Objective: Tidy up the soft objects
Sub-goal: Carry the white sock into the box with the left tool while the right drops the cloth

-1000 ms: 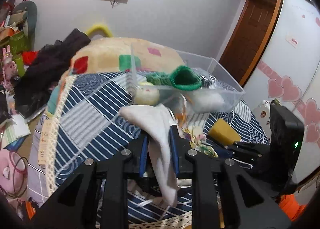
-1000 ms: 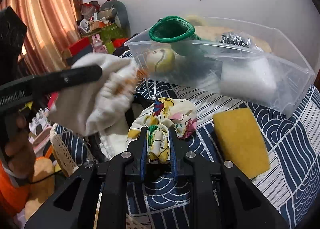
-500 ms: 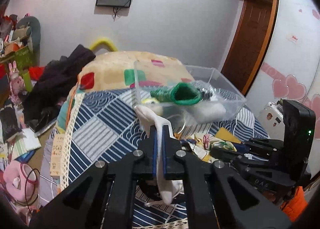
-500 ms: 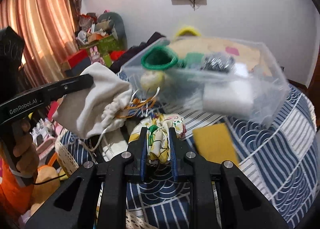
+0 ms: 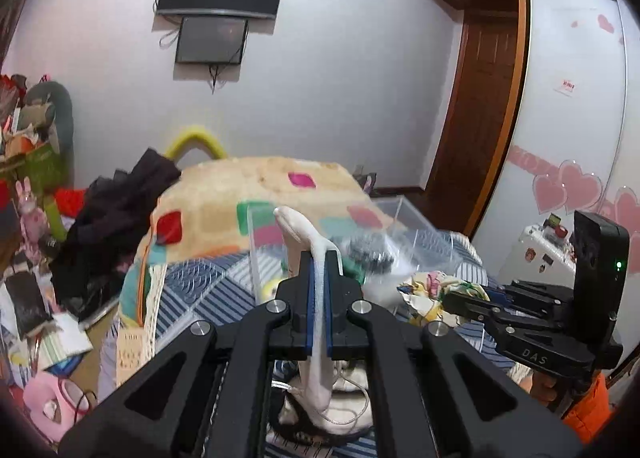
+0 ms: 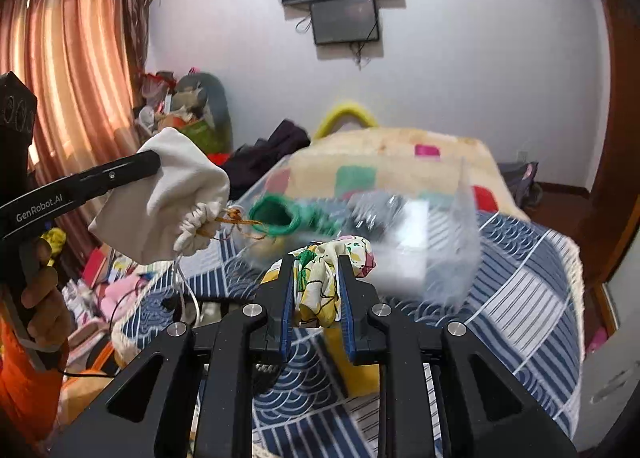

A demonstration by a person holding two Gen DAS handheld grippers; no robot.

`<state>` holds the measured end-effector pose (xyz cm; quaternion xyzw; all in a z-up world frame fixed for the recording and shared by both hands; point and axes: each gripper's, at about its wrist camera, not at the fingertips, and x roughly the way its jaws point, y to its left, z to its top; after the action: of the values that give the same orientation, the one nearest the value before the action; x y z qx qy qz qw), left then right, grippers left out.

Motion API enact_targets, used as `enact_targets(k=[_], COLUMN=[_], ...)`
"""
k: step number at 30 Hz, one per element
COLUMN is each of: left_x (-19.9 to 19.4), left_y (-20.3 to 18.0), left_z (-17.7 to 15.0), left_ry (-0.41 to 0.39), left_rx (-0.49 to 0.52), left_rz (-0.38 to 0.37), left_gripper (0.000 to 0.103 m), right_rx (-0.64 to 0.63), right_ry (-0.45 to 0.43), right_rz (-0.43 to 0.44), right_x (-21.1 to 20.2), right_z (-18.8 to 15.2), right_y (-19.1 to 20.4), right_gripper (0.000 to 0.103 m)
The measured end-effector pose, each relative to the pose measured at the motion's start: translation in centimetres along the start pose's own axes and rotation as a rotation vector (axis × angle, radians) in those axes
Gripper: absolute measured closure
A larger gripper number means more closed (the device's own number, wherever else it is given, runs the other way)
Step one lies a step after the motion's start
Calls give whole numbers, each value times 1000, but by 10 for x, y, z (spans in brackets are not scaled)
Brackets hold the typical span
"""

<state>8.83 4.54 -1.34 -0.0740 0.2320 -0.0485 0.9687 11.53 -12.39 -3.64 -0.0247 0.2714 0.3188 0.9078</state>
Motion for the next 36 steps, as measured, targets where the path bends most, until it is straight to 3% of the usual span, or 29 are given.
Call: enact_targets(k=[10,19,27,36], left_x=[7,45,111,150], left_y=[-8,-3,16,20], left_z=[47,62,39,15], left_ry=[-96,-124,19,128], left_rx=[18,24,-5,10], left_rz=[-8,77,89,79], left_gripper=[100,100,100,98], right_rx=[10,35,46,21], right_ry=[-93,-93,-10,69], right_rz=[-69,-132,-166,-199], right_x=[-10,12,42,61], right_z=[26,43,33,22], right_y=[-18,-37,-48,-50], right_gripper=[86,86,86,82])
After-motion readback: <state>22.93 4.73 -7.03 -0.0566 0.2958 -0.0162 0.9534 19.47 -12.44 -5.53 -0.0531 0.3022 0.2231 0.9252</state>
